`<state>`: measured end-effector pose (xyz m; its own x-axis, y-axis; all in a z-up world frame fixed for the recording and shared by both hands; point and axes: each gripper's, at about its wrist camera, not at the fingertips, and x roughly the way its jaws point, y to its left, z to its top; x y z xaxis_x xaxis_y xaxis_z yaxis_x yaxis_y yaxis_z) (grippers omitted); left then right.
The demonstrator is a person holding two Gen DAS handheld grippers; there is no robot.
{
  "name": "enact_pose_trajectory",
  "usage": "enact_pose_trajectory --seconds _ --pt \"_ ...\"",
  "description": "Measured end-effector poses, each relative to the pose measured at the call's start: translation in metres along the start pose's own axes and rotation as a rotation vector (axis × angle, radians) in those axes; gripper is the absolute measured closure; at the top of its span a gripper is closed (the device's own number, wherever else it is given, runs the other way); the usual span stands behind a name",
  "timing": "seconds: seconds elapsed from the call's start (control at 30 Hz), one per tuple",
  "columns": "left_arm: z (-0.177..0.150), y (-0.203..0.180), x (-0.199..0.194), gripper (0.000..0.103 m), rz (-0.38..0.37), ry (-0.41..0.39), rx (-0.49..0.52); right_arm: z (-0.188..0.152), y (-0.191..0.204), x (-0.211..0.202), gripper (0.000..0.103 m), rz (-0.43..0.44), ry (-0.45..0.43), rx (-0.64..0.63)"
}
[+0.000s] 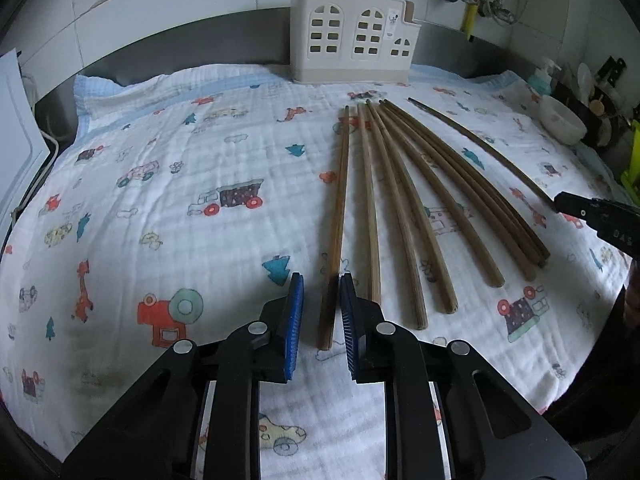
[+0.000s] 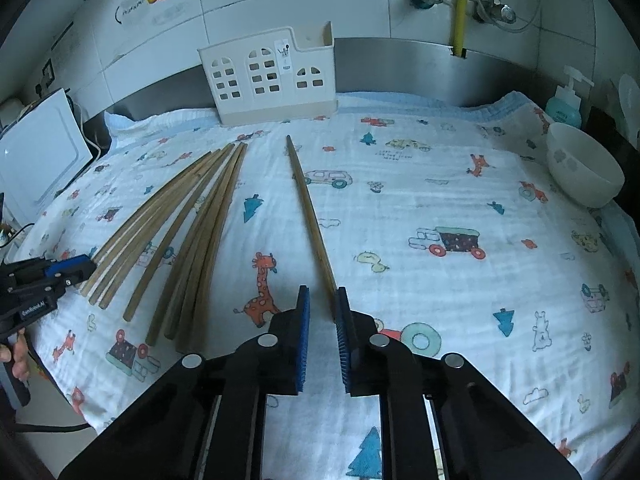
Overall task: Organize utensils
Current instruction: 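Lower the left tool and close it on a wooden chopstick while the right tool grasps another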
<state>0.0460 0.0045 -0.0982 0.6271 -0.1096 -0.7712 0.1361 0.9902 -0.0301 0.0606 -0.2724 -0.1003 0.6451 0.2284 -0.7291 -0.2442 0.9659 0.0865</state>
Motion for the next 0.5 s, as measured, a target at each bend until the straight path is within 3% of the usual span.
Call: enact_pose_trajectory --seconds 0.5 --pt "0.003 -0.003 0.005 0.085 -0.021 -0.019 0.064 0.002 -0.004 0.012 0.094 0.001 0.009 0.002"
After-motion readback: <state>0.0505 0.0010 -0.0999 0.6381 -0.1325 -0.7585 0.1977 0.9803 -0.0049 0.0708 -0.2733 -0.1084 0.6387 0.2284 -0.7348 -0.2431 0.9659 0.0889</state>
